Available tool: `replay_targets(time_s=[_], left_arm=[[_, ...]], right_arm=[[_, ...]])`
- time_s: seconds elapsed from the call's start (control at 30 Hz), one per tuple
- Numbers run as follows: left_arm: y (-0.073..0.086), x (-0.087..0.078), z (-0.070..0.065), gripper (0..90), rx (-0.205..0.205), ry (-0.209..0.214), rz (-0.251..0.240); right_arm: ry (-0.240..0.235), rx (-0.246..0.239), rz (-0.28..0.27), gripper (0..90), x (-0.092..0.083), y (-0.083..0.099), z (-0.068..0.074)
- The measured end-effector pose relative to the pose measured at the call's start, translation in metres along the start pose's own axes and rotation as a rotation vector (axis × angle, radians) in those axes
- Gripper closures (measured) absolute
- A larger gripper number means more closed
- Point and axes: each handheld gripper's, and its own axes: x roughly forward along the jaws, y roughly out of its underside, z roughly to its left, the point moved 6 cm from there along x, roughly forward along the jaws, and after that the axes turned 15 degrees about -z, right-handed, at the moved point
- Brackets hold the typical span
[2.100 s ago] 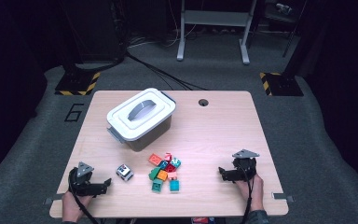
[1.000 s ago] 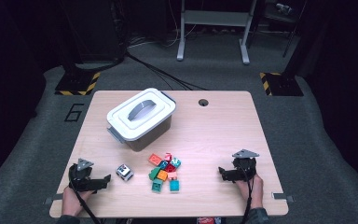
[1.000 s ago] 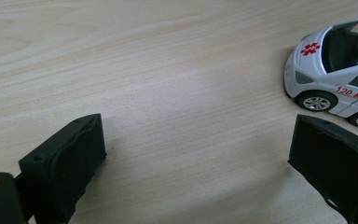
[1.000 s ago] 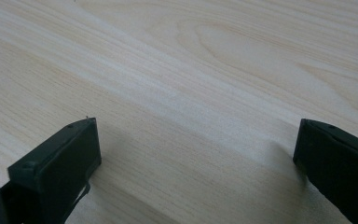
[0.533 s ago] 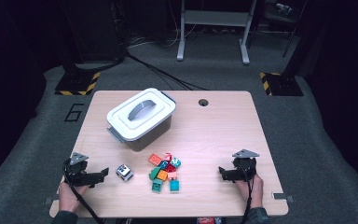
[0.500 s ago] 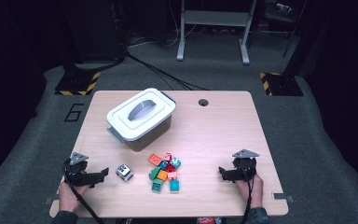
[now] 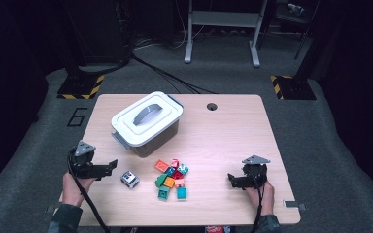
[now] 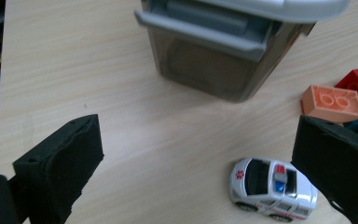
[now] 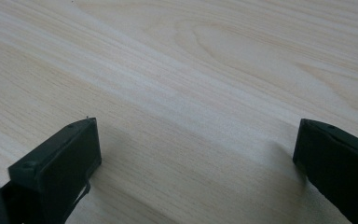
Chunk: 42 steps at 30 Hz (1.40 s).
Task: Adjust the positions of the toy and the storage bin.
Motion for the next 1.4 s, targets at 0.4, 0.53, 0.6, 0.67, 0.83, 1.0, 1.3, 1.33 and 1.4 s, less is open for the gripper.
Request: replay_targets(time_s=[0.4,0.53,0.6,0.67,0.83,1.0,1.3,1.33,1.4], left_arm=[[-0.044,0.021,-0.005,0.1,0.033,0.047,-0.044],[-0.059,0.036,-0.009,0.2,0.055,0.06,-0.042],[-0.061,0.039,-0.01,0.2,0.066,0.065,-0.035],[-0.066,0.045,-0.011,0.2,0.069,0.072,-0.031],[-0.077,0.06,-0.013,0.1,0.061,0.086,-0.033],[-0.085,0.074,-0.014,0.2,0.079,0.091,-0.029],[-0.098,0.099,-0.022,18.3,0.108,0.119,-0.042],[-0.099,0.1,-0.023,18.3,0.115,0.123,-0.036],[-0.101,0.104,-0.026,25.9,0.137,0.11,-0.049]], right_arm=[[0.012,0.011,-0.009,0.2,0.001,-0.001,0.0],[0.012,0.011,-0.009,0.2,0.001,-0.001,0.0],[0.012,0.012,-0.009,0.2,0.001,-0.001,0.0],[0.012,0.006,-0.009,0.2,0.001,-0.001,-0.001],[0.01,0.004,-0.01,0.2,0.001,-0.001,-0.001],[0.011,0.011,-0.009,0.3,0.001,-0.001,0.0],[0.011,0.011,-0.009,0.6,0.001,-0.001,0.0],[0.011,0.011,-0.009,0.6,0.001,-0.001,0.0],[0.011,0.013,-0.009,0.8,0.001,-0.001,0.0]])
